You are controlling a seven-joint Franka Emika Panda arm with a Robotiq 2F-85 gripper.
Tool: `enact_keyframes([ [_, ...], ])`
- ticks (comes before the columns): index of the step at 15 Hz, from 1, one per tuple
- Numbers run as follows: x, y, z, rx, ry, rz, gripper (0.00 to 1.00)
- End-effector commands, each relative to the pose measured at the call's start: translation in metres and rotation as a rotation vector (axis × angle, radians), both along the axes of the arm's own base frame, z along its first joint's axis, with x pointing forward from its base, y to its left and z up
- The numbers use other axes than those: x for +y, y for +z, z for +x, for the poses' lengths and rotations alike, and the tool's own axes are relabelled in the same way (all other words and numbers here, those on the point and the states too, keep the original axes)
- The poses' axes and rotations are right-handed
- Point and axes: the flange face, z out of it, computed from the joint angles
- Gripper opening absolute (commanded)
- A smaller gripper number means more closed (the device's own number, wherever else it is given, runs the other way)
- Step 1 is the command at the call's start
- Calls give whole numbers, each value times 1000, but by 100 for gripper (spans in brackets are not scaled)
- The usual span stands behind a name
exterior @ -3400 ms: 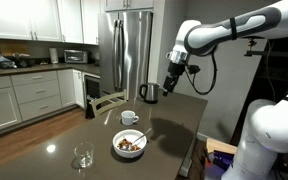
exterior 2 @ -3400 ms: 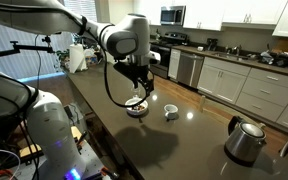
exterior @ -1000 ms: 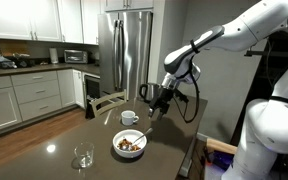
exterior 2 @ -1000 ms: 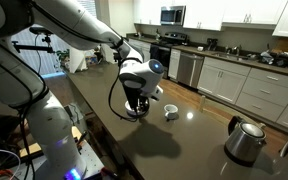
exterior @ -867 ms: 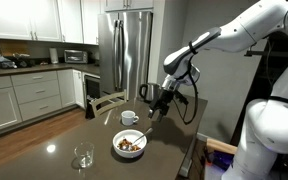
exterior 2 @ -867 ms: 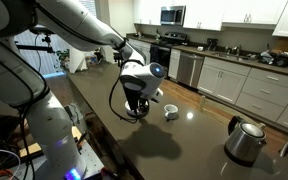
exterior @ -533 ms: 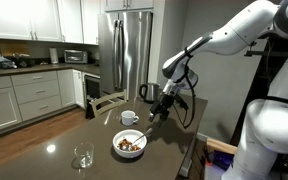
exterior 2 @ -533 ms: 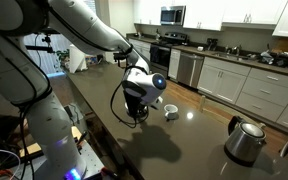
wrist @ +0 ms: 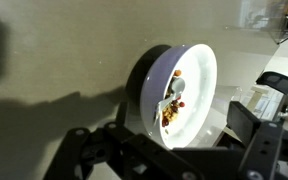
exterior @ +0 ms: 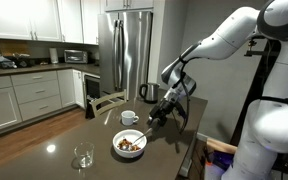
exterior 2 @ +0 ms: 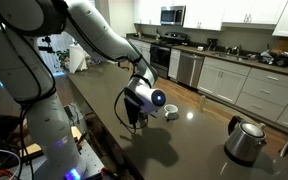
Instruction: Use the spoon to stir the contents in the white bowl
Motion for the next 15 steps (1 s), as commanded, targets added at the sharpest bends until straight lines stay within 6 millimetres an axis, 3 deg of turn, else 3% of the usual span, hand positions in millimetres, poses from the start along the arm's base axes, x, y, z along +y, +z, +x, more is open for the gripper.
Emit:
enact_keyframes([
  [1, 0, -10, 6, -76, -28, 40, 100],
  [8, 9, -18, 8, -143, -64, 54, 100],
  [9, 10, -19, 8, -148, -66, 56, 85],
  [12, 12, -22, 8, -149, -67, 58, 58],
  [15, 13, -24, 7, -139, -69, 57, 53],
])
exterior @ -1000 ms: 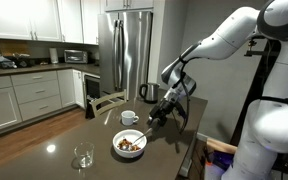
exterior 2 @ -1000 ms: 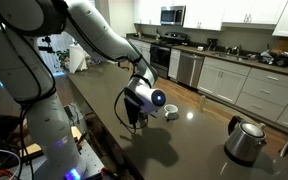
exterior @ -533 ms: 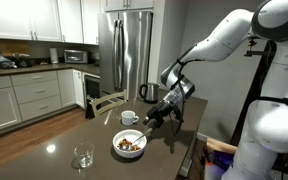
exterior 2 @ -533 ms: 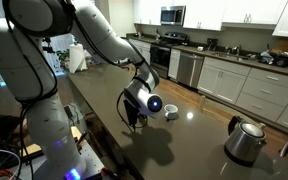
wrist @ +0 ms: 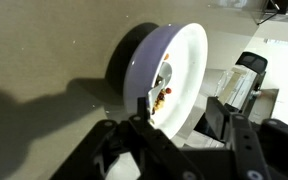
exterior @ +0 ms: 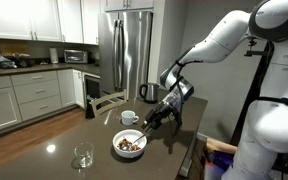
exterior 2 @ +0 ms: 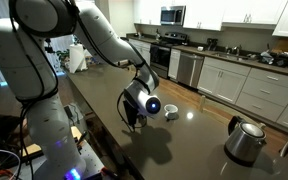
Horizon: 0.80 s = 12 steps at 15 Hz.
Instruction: Use the spoon to stir the contents in the white bowl
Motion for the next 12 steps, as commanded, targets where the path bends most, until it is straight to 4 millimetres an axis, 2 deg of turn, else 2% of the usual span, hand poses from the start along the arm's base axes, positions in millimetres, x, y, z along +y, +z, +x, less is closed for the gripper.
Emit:
enact_keyframes([
  [1, -2, -6, 0, -13, -15, -7, 56],
  [2, -3, -6, 0, -10, -17, -9, 69],
  [5, -6, -5, -2, -17, -36, -1, 93],
  [6, -8, -5, -3, -23, -49, 8, 97],
  [11, -19, -5, -12, -75, -137, 36, 100],
  [12, -16, -3, -4, -32, -107, 31, 100],
])
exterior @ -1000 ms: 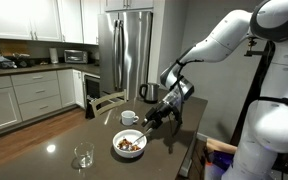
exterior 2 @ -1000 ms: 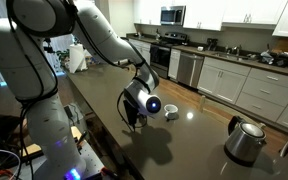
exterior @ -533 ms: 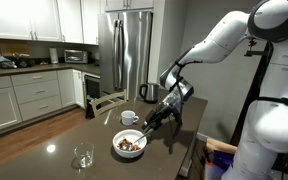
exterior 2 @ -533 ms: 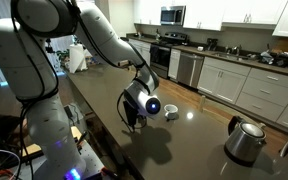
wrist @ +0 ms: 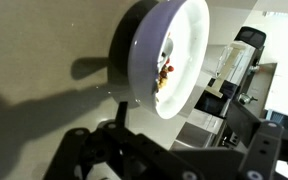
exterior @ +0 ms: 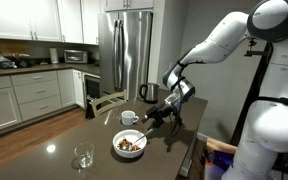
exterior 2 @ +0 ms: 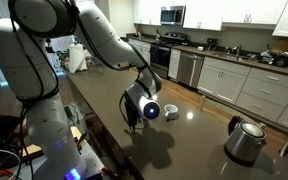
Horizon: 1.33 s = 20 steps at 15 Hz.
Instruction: Use the spoon to stir the contents in the white bowl
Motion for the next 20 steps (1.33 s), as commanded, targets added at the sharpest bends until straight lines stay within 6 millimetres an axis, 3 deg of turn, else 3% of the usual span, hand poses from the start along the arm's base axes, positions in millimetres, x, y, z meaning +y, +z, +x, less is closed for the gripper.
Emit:
enact_keyframes([
  [1, -2, 0, -1, -8, -11, 1, 100],
  [19, 18, -25, -51, -100, -92, 36, 100],
  [20, 19, -25, -54, -102, -89, 35, 92],
])
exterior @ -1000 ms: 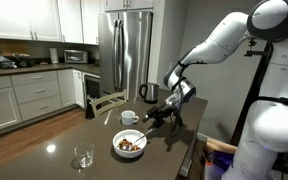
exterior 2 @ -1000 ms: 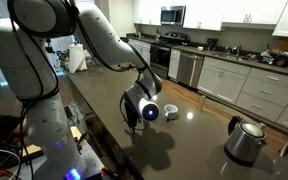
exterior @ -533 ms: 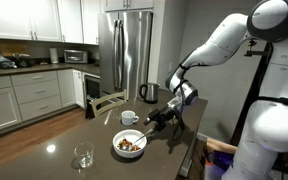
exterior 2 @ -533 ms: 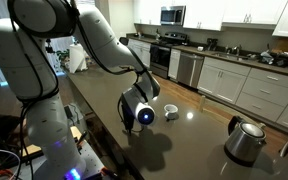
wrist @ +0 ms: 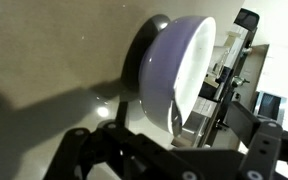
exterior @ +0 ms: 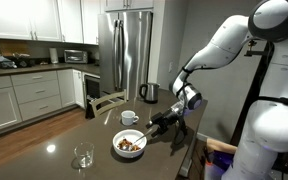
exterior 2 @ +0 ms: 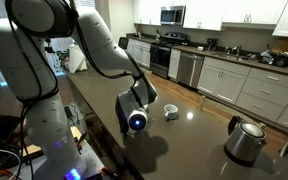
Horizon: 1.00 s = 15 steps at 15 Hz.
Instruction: Use the spoon to stir the contents in the white bowl
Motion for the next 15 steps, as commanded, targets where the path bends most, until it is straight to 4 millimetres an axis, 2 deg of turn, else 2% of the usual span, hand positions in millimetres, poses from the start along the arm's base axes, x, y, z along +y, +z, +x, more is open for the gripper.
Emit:
enact_keyframes([
  [1, 6, 3, -13, -49, -13, -1, 73],
  [3, 4, 1, -3, -57, -11, -5, 58],
  [7, 8, 5, -6, -76, -6, -19, 34],
  [9, 10, 6, -3, -83, -2, -27, 39],
  [10, 11, 7, -3, -85, -1, -29, 35],
  [12, 14, 9, -1, -91, -1, -31, 12],
  [14, 15, 9, 0, -96, -1, -32, 3],
  [15, 16, 10, 0, -98, -1, -33, 4],
])
